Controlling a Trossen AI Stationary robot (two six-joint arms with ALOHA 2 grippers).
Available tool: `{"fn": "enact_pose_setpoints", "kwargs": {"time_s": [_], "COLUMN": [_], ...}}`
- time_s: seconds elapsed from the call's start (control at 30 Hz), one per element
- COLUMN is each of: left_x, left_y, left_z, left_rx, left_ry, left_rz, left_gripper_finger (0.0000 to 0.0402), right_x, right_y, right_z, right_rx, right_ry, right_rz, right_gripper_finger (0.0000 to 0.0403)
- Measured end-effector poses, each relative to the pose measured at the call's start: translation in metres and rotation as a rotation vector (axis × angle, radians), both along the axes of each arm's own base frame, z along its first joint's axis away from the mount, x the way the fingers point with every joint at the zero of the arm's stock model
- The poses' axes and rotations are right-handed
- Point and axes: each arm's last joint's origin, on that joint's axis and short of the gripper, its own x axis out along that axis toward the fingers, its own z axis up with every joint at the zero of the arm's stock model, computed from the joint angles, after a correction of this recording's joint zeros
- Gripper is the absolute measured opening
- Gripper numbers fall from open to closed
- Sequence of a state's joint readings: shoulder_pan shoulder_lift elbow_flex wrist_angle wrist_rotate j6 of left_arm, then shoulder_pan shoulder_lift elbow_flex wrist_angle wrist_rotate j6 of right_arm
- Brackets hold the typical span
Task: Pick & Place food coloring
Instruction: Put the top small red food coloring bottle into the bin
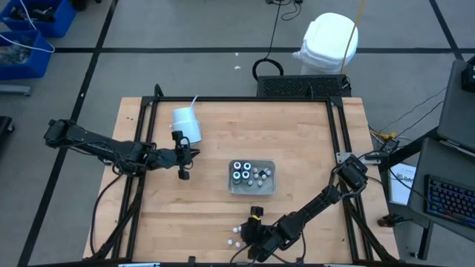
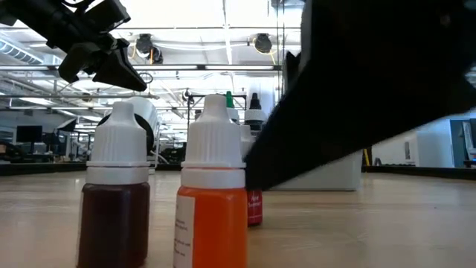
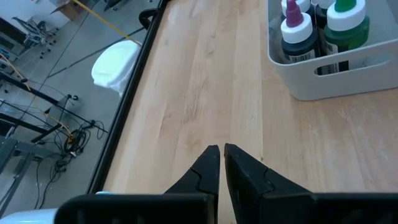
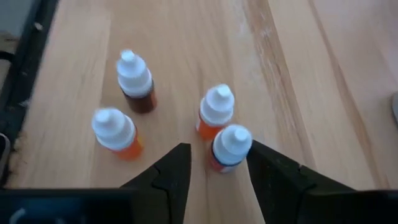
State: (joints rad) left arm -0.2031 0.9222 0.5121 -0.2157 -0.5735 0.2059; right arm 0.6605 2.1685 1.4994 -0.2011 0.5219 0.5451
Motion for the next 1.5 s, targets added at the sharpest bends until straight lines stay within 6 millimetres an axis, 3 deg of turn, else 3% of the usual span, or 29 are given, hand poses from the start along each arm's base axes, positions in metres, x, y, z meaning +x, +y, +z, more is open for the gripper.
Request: {"fn": "enact_pose_setpoints", "kwargs": {"time_s": [0.9,1.27,1.5], "left_x": [-0.001,-0.001,-0.001], "left_y": [0.0,0.0,0.0], "left_z": [-0.002,-0.002,-0.002], "left_rx": [-0.001,0.001,0.0], "left_ry": [0.018,0.019,0.018], "left_rz": [0.004,0.003,0.003], "left_gripper_finger": [0.0031,0.0031,0.0031], "right_x": [0.005,0.005,0.002], "right_y": [-0.006,-0.006,-0.007], "right_z": [0.001,0.002,0.011], "right_rx": [-0.018,-0.019,-0.018], "right_ry": [-0.006,-0.007,-0.007], "right_rz": [0.006,0.007,0.008], "right_gripper_finger": [0.012,0.0051,0.0049]}}
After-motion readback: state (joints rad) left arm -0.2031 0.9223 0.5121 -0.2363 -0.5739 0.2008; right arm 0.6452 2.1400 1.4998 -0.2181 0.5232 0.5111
